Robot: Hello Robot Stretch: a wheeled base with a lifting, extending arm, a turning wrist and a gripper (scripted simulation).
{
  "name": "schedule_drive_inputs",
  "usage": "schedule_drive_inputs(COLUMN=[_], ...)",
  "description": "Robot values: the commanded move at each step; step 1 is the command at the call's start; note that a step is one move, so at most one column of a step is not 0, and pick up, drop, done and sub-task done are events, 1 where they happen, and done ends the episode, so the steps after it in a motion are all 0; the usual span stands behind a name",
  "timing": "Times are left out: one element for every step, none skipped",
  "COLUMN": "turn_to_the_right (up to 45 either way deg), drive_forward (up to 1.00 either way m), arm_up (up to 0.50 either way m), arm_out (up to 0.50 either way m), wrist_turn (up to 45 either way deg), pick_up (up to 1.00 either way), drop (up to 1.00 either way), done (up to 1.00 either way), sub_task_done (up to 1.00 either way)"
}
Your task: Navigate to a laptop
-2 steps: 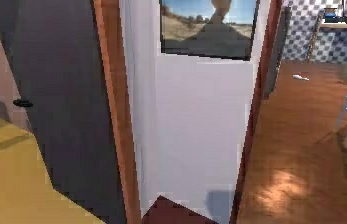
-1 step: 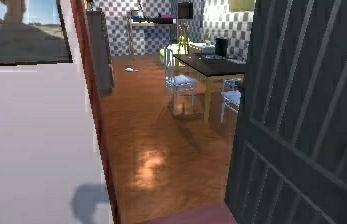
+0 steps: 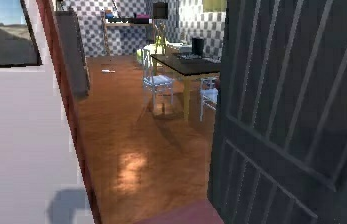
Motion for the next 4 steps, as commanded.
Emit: schedule_drive_inputs(turn_to_the_right=[0.0, -21.0, 0.0, 0.0], drive_forward=[0.8, 0.0, 1.0, 1.0], arm_up=[0.0, 0.0, 0.0, 0.0], arm_out=[0.0, 0.0, 0.0, 0.0], wrist_turn=[0.0, 0.0, 0.0, 0.0], pick_up=[0.0, 0.0, 0.0, 0.0], drop=[0.0, 0.0, 0.0, 0.0], done=[0.0, 0.0, 0.0, 0.0], sub_task_done=[0.0, 0.0, 0.0, 0.0])
